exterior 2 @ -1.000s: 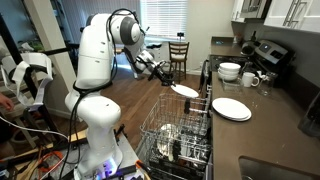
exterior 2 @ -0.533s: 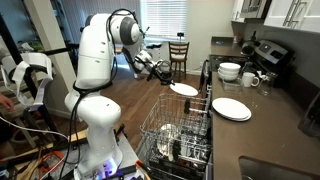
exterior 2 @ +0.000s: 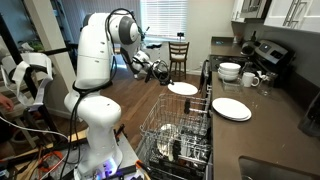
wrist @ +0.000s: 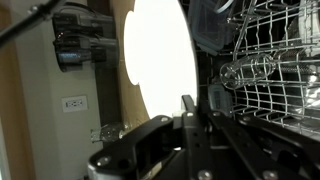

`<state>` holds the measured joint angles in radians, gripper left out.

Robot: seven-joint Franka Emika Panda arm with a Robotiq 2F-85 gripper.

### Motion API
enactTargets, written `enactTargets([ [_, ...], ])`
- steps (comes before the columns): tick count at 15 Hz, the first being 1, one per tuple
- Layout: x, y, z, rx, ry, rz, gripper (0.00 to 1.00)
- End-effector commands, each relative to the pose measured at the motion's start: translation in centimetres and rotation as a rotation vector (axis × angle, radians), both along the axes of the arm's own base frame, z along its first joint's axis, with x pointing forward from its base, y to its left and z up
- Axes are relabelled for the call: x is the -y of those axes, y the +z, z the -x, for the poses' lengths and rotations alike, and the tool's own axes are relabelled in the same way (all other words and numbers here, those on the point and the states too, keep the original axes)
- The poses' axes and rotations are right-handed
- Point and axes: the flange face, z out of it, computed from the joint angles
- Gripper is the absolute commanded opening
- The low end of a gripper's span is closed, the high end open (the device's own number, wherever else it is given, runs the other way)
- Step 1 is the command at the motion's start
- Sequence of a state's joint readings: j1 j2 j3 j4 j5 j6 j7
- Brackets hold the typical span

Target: Remove the plate from the dishwasher and put it on the top of the white plate

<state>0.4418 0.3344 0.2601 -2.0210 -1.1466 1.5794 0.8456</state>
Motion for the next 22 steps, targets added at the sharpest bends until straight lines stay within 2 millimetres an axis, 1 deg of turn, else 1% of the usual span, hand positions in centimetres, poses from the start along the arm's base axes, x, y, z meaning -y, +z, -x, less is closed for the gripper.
enactTargets([
  [1, 2.1, 1.4, 1.5, 0.066, -0.004, 0.043, 0.02],
  [5, 4.3, 1.9, 2.2, 0.084, -0.025, 0.053, 0.02],
  [8, 6.0, 2.7, 2.2, 0.088, -0.045, 0.065, 0.02],
  [14, 9.7, 4.2, 0.3, 0.103, -0.079, 0.071, 0.02],
  [15, 8.4, 2.8, 0.4, 0.087, -0.096, 0.05, 0.06],
  [17, 9.3, 3.0, -0.1, 0.092, -0.11, 0.052, 0.06],
  [20, 9.4, 3.0, -0.1, 0.093, -0.11, 0.052, 0.06],
  [21, 9.4, 3.0, -0.1, 0.093, -0.11, 0.052, 0.02],
  [22, 9.4, 2.9, -0.4, 0.094, -0.102, 0.054, 0.02],
])
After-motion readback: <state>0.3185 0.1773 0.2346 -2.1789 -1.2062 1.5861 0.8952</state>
